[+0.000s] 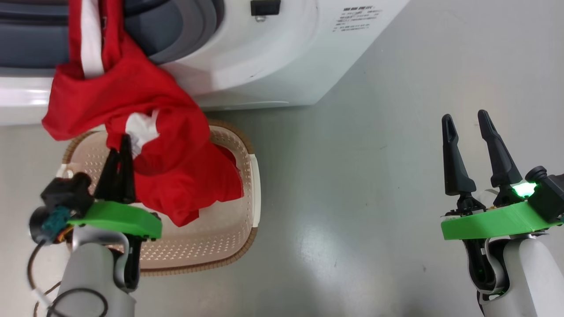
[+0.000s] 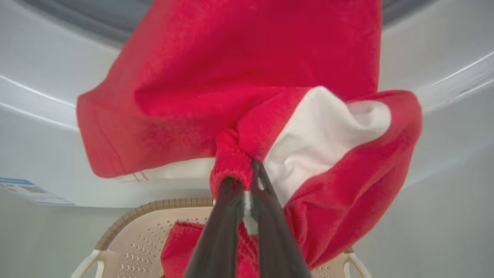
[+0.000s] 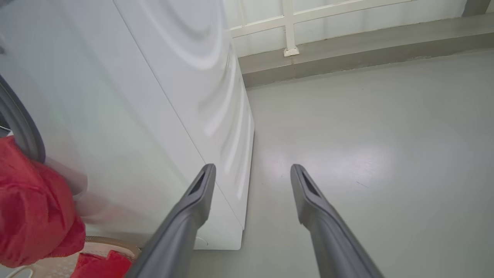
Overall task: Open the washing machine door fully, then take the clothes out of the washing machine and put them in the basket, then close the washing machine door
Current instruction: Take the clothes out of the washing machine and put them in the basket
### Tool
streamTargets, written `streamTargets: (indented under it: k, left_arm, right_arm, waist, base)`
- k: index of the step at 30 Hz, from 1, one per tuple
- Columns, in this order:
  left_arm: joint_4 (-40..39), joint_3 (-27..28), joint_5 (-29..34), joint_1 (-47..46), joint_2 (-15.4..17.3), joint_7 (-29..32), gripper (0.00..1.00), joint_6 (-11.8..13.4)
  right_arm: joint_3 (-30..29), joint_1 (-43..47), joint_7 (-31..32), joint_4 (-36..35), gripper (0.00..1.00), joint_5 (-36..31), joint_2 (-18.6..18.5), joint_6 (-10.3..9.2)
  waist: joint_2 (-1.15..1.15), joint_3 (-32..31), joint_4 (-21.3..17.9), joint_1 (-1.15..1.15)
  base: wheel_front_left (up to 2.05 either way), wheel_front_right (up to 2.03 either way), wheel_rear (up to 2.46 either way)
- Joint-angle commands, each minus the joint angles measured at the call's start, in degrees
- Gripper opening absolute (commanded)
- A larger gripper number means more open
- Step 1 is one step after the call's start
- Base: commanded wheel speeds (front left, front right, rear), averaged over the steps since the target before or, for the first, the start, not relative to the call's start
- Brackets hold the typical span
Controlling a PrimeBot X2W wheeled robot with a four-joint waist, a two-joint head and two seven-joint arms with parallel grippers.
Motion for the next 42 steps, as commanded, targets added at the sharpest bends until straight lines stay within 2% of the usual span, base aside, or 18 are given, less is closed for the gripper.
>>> streamTargets:
  k: [1,6,12,14,15,16,17,18,19,20,21,22,23,33,42]
  left_arm:
    - [1.9,1.1,1.1,-0.4,1.5,-0.2,0.0,-0.3]
    - [9.3,1.3,2.9,-3.6,1.5,-0.2,0.04,-0.3]
    - [13.3,1.1,4.0,-6.4,1.8,-0.2,0.09,-0.4]
    - [15.2,1.1,4.2,-7.6,2.1,-0.2,0.34,-0.4]
    - [15.6,1.2,4.3,-8.0,2.2,-0.2,0.39,-0.4]
    - [15.6,1.2,4.3,-8.0,2.2,-0.2,0.39,-0.4]
    - [15.9,1.2,4.3,-8.3,2.3,-0.2,0.49,-0.4]
    - [16.0,1.3,4.3,-8.6,2.3,-0.2,0.49,-0.4]
    - [16.2,1.3,4.4,-8.8,2.4,-0.2,0.67,-0.4]
    - [16.2,1.2,4.4,-9.0,2.4,-0.2,0.78,-0.4]
    - [16.1,1.2,4.3,-9.2,2.4,-0.2,0.86,-0.4]
    - [16.1,1.2,4.3,-9.3,2.4,-0.2,0.86,-0.4]
    - [16.0,1.1,4.3,-9.3,2.4,-0.2,1.0,-0.4]
    - [13.2,1.4,3.2,-8.0,2.0,-0.2,1.0,-0.4]
    - [4.0,1.2,1.7,-3.0,1.6,-0.2,1.0,-0.4]
  right_arm:
    - [1.2,-0.4,-0.4,-1.6,1.0,0.4,0.1,0.37]
    - [1.6,-1.0,-0.4,-1.7,1.0,0.8,0.1,0.37]
    - [1.8,-1.7,-0.4,-1.9,1.0,1.1,0.1,0.37]
    - [1.8,-1.9,-0.4,-2.0,1.0,1.1,0.1,0.37]
    - [1.8,-2.0,-0.4,-2.0,1.0,1.1,0.1,0.37]
    - [1.8,-2.0,-0.4,-2.0,1.0,1.1,0.1,0.37]
    - [1.9,-2.1,-0.4,-2.0,1.0,1.1,0.1,0.37]
    - [1.9,-2.1,-0.4,-2.1,1.0,1.1,0.1,0.37]
    - [1.9,-2.2,-0.4,-2.1,1.0,1.1,0.1,0.37]
    - [1.9,-2.2,-0.4,-2.1,1.0,1.1,0.1,0.37]
    - [1.9,-2.2,-0.4,-2.1,1.0,1.1,0.1,0.37]
    - [1.8,-2.2,-0.4,-2.1,1.0,1.1,0.1,0.37]
    - [1.8,-2.2,-0.4,-2.0,1.0,1.1,0.1,0.37]
    - [1.4,-1.9,-0.4,-1.8,1.0,0.4,0.1,0.37]
    - [1.0,-0.9,-0.4,-1.3,1.0,-0.6,0.1,0.37]
  waist:
    - [0.0,1.2,-0.5,0.0]
    - [0.0,2.7,-1.0,0.0]
    - [0.0,4.1,-1.5,0.0]
    - [0.0,4.7,-1.6,0.0]
    - [0.0,4.9,-1.7,0.0]
    - [0.0,4.9,-1.7,0.0]
    - [0.0,5.0,-1.8,0.0]
    - [0.0,5.2,-1.8,0.0]
    - [0.0,5.2,-1.8,0.0]
    - [0.0,5.3,-1.8,0.0]
    - [0.0,5.3,-1.8,0.0]
    - [0.0,5.3,-1.7,0.0]
    - [0.0,5.3,-1.7,0.0]
    - [0.0,3.9,-0.6,0.0]
    - [0.0,1.1,1.0,0.0]
  base:
    - [0.0,0.0,0.0]
    - [0.0,0.0,0.0]
    - [0.0,0.0,0.0]
    - [0.0,0.0,0.0]
    - [0.0,0.0,0.0]
    - [0.0,0.0,0.0]
    - [0.0,0.0,0.0]
    - [0.0,0.0,0.0]
    - [0.0,0.0,0.0]
    - [0.0,0.0,0.0]
    - [0.0,0.0,0.0]
    - [0.0,0.0,0.0]
    - [0.0,0.0,0.0]
    - [0.0,0.0,0.0]
    - [0.0,0.0,0.0]
